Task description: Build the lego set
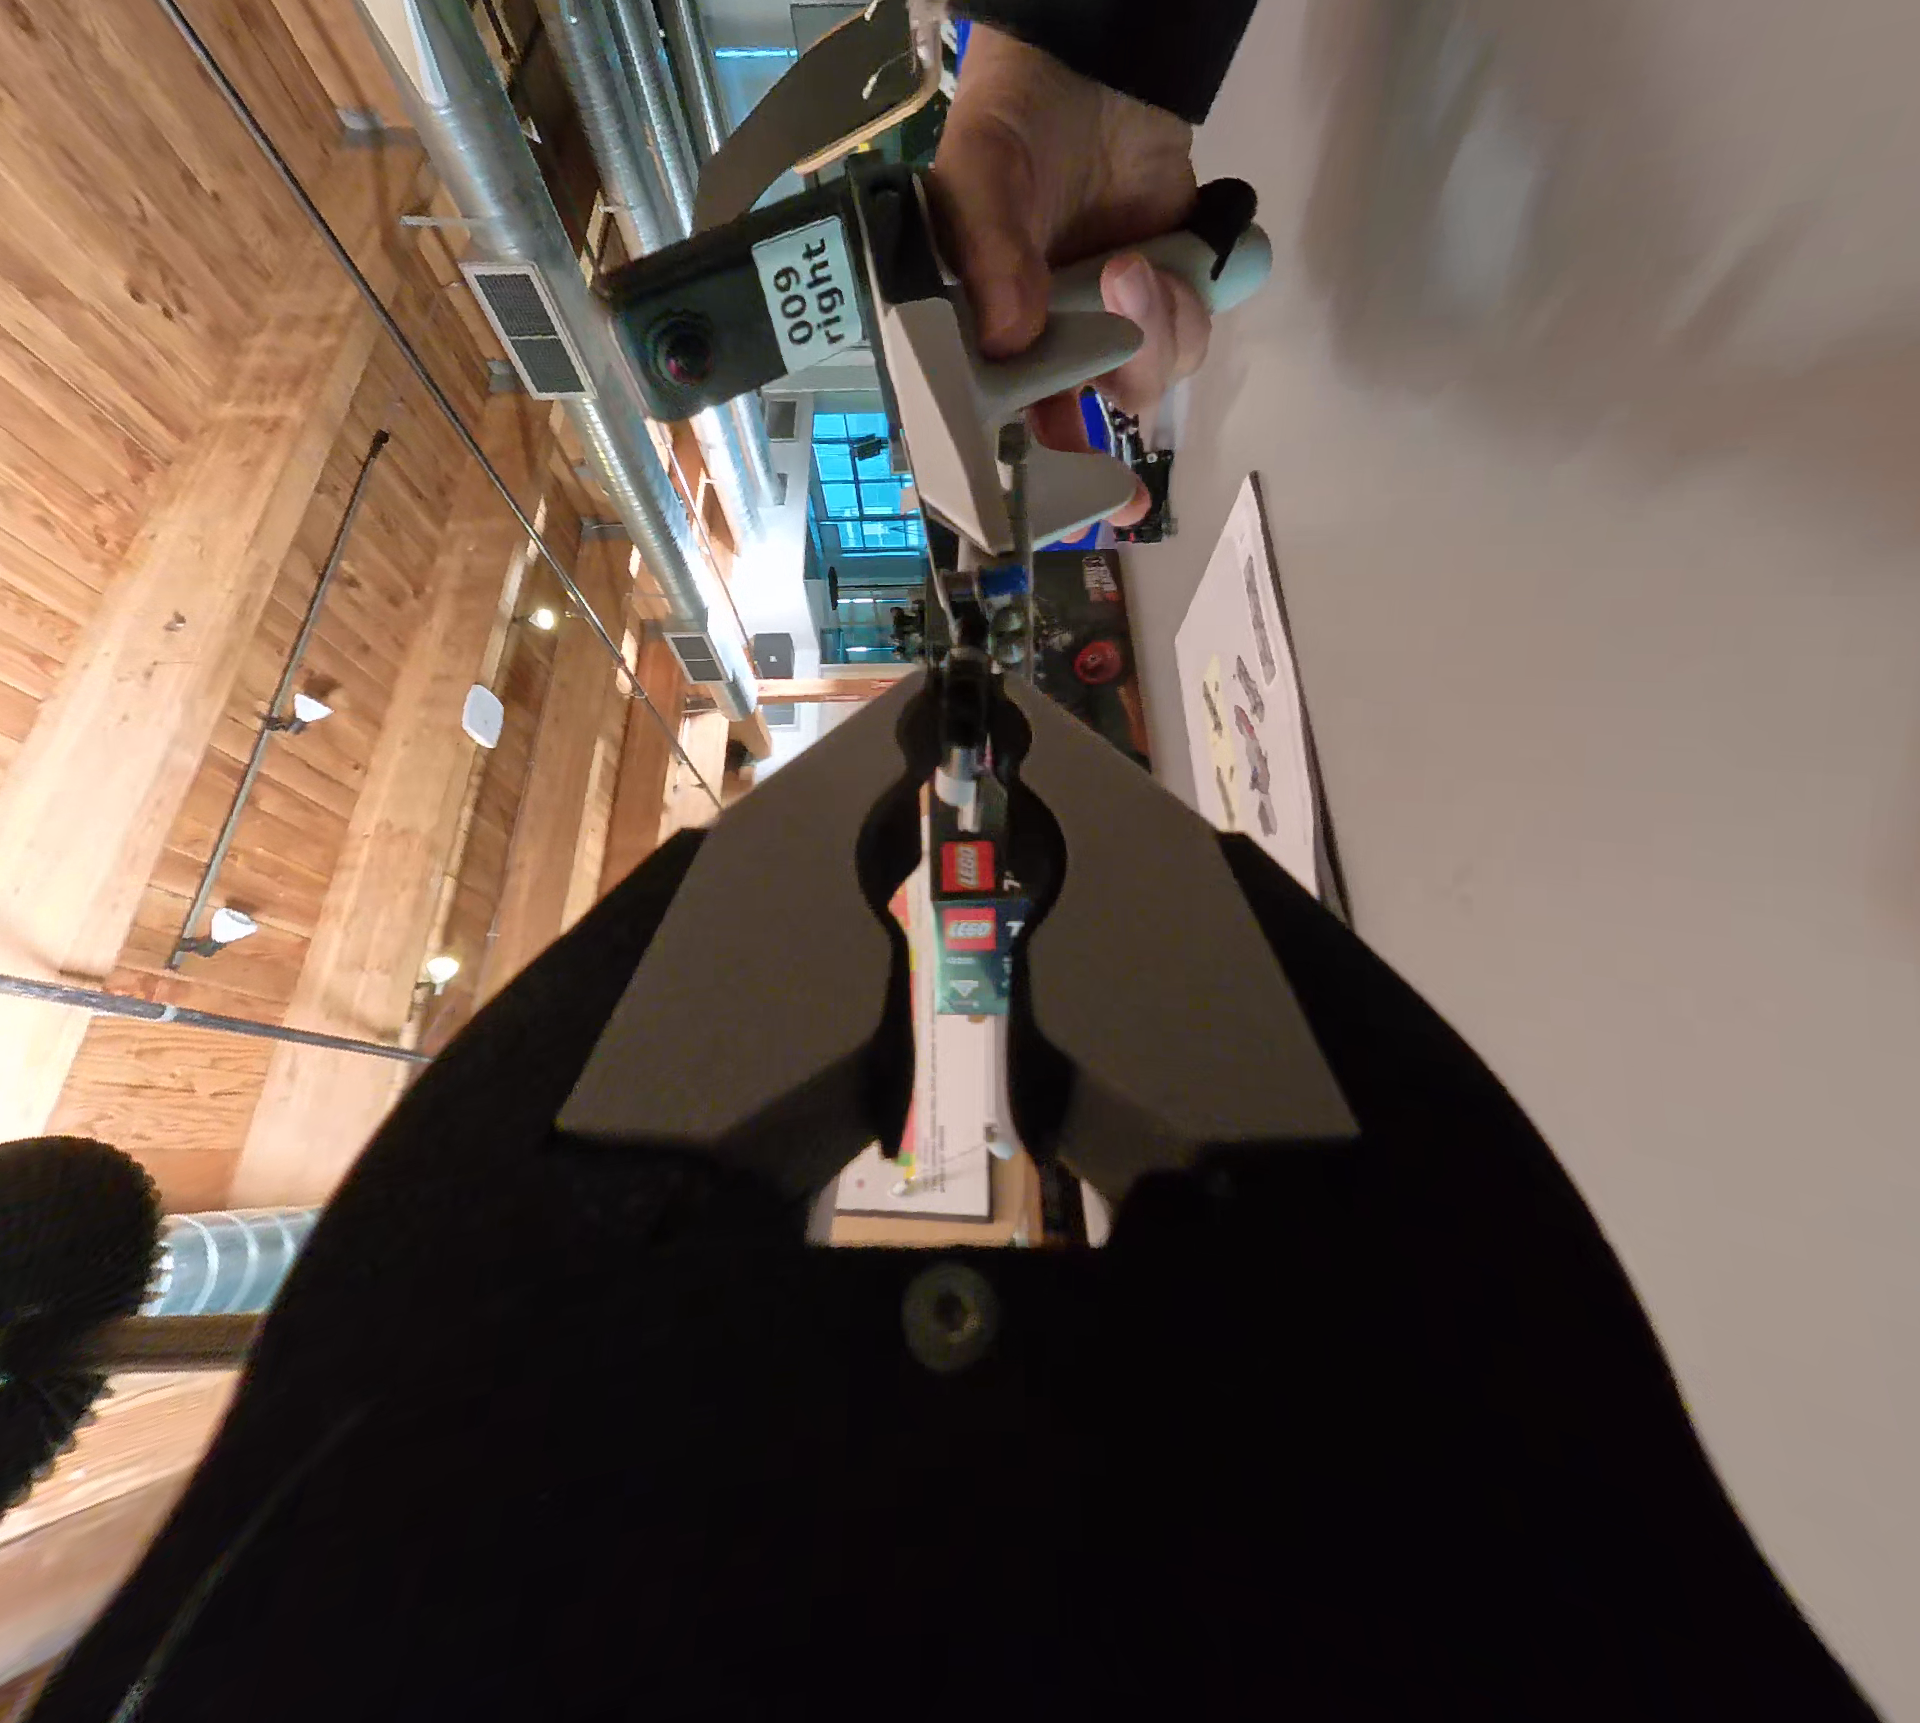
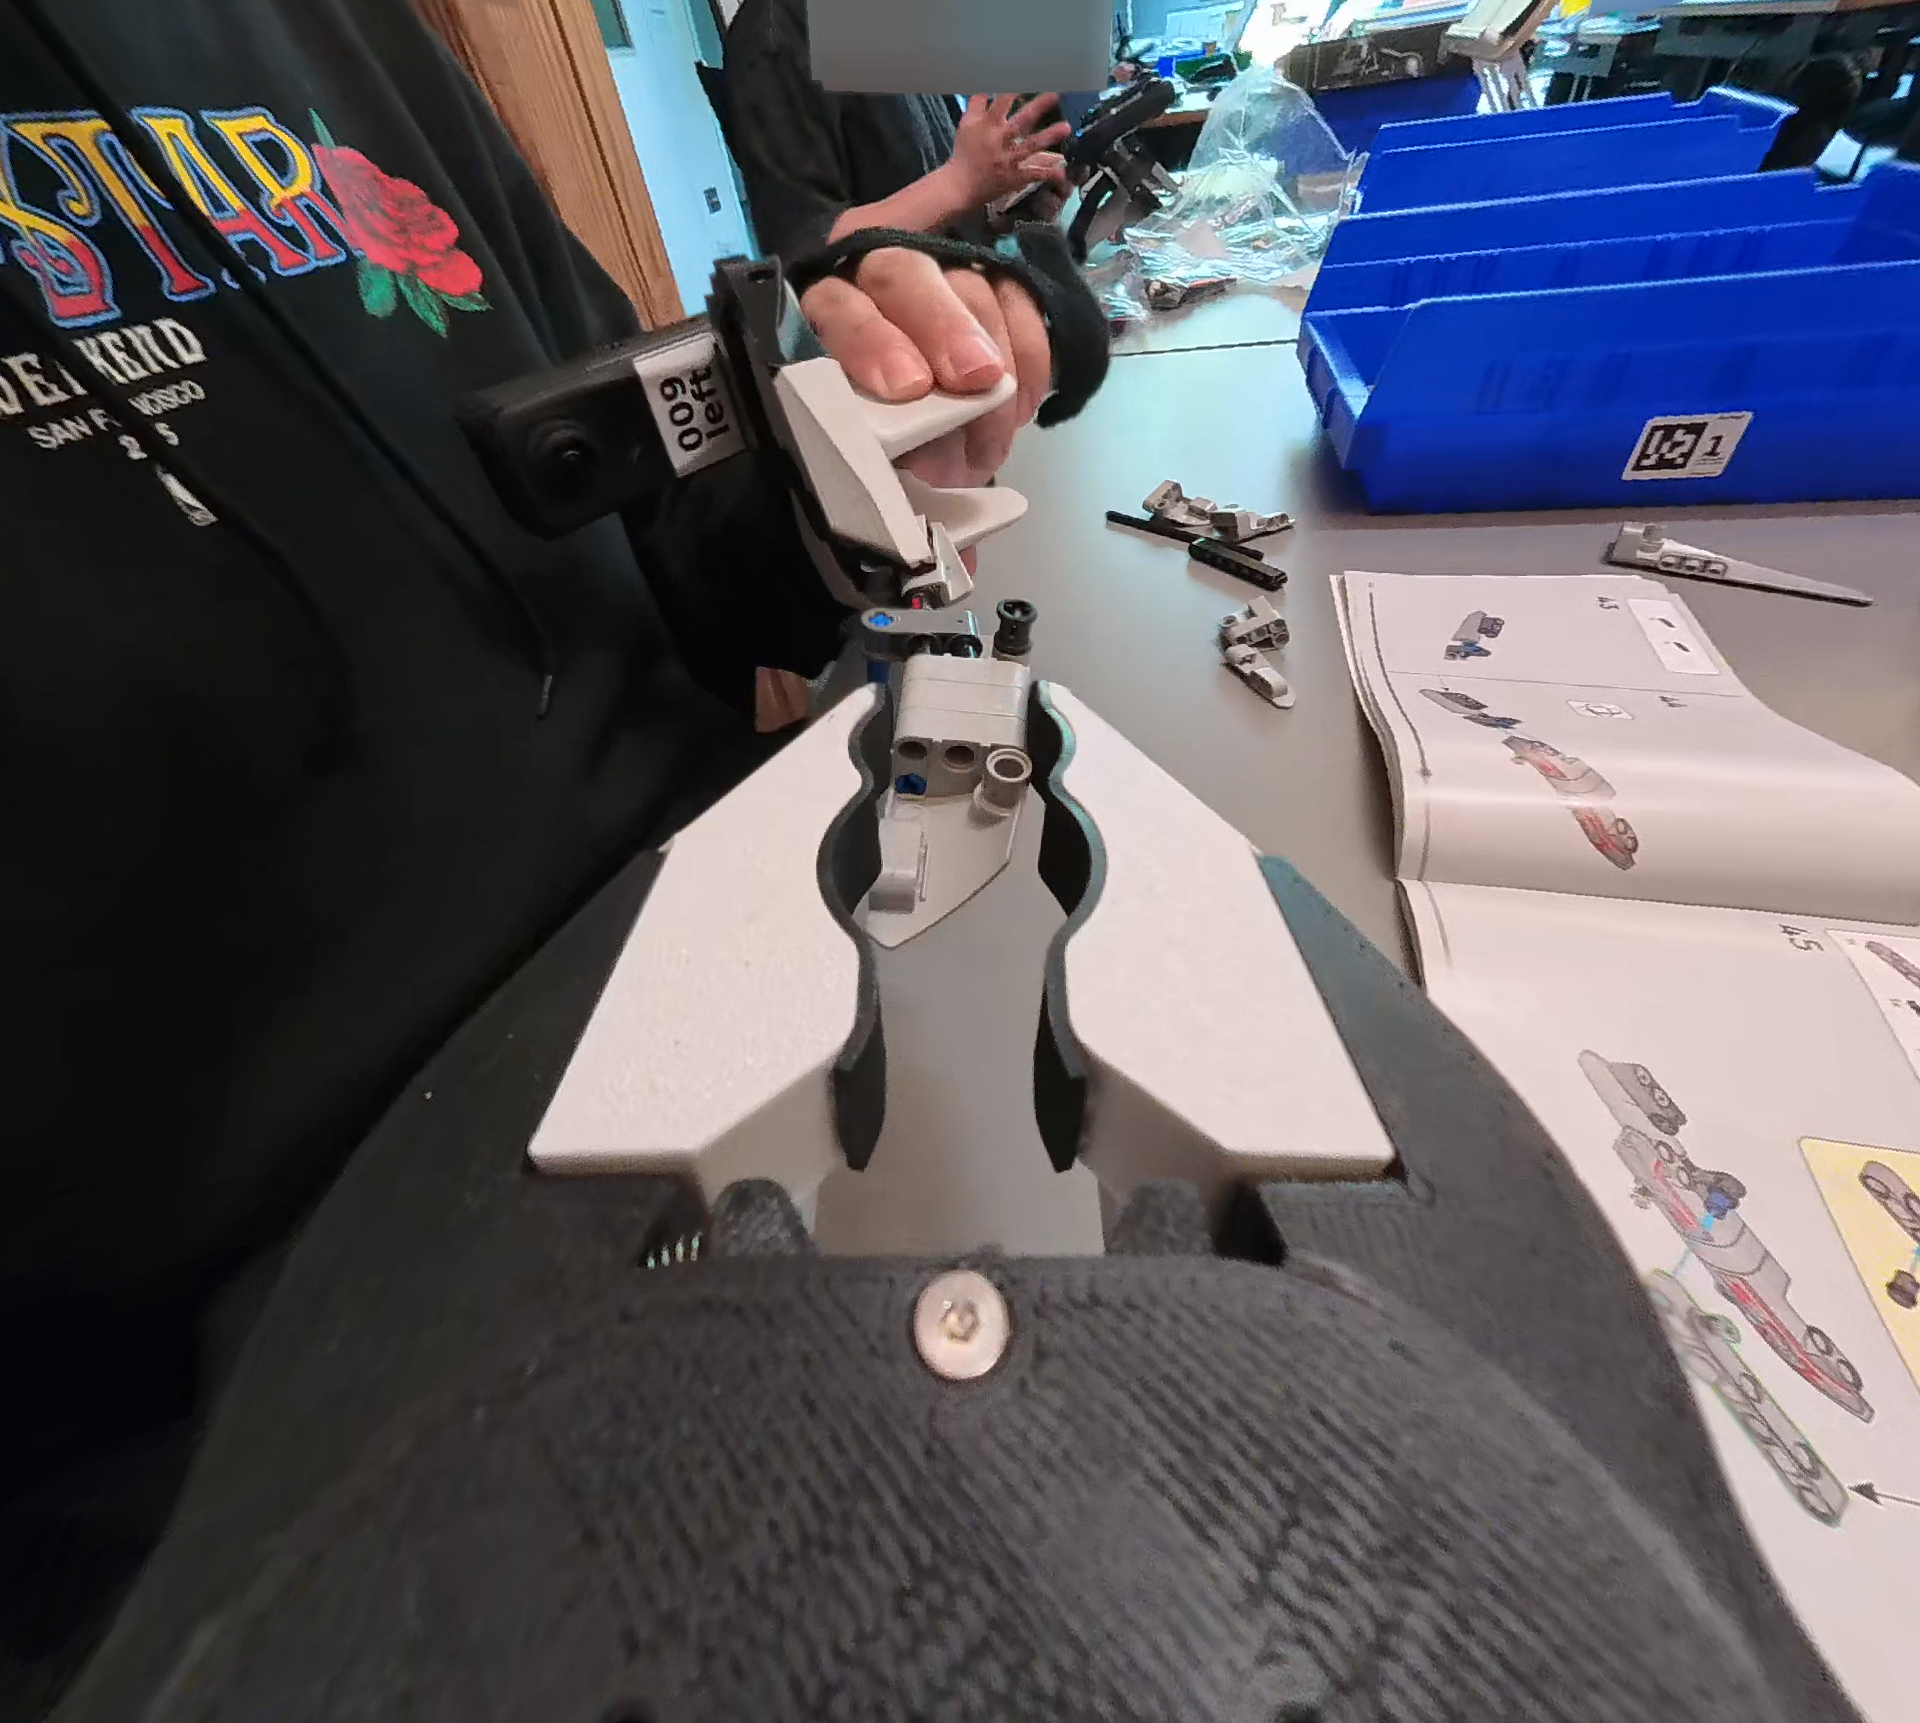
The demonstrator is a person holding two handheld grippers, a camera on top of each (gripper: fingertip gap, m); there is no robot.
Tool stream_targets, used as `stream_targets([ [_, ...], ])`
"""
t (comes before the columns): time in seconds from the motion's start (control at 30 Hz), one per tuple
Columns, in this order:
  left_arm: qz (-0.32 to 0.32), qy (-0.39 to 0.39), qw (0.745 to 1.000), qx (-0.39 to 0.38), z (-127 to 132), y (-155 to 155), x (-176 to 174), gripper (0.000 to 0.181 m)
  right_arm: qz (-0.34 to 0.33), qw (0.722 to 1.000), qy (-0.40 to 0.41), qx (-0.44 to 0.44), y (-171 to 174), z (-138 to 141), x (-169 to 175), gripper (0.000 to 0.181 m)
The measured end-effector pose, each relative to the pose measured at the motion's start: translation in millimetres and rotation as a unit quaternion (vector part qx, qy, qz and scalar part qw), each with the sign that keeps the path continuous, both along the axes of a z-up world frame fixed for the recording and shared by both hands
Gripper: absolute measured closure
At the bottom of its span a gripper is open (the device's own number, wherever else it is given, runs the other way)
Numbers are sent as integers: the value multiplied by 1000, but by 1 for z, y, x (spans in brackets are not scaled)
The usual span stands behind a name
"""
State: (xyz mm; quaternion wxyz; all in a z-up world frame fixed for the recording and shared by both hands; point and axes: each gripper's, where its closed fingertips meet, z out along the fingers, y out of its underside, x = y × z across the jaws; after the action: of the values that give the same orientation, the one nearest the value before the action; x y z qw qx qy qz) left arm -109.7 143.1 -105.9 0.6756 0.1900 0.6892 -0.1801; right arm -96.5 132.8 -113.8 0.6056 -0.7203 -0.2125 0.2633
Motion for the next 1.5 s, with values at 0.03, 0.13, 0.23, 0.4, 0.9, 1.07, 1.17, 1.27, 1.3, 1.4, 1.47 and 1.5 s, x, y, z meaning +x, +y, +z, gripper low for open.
stream_targets([
  [0.03, -4, 7, 1000, -19, 0, 2, 1, 175, -4, 1000, 1, 3, 2, -1, 1, 156],
  [0.13, -5, 47, 994, -95, 2, 14, 9, 164, -25, 1000, 10, 12, 10, -3, 6, 157],
  [0.23, -10, 86, 984, -156, 4, 25, 13, 148, -40, 999, -4, 15, 17, -9, 7, 157],
  [0.4, -23, 142, 957, -253, 8, 39, 18, 132, -69, 996, -35, 39, 25, -8, 9, 157],
  [0.9, -100, 359, 593, -713, 37, 81, 45, 112, -334, 903, -145, 227, 51, 35, 41, 157],
  [1.07, -133, 509, 466, -711, 25, 38, 41, 127, -393, 855, -203, 273, 53, 45, 37, 157],
  [1.17, -146, 516, 449, -715, 30, 32, 37, 136, -395, 844, -241, 272, 57, 43, 30, 157],
  [1.27, -139, 509, 453, -719, 31, 34, 38, 153, -380, 846, -259, 269, 61, 39, 21, 157],
  [1.3, -135, 505, 459, -719, 30, 35, 38, 161, -380, 844, -265, 272, 62, 39, 19, 157],
  [1.4, -114, 506, 494, -698, 25, 38, 37, 165, -375, 850, -271, 252, 65, 34, 19, 157],
  [1.47, -109, 506, 526, -674, 25, 40, 34, 166, -354, 868, -254, 239, 66, 32, 15, 157],
  [1.5, -102, 509, 545, -659, 22, 42, 33, 166, -336, 885, -235, 222, 67, 30, 13, 157],
])
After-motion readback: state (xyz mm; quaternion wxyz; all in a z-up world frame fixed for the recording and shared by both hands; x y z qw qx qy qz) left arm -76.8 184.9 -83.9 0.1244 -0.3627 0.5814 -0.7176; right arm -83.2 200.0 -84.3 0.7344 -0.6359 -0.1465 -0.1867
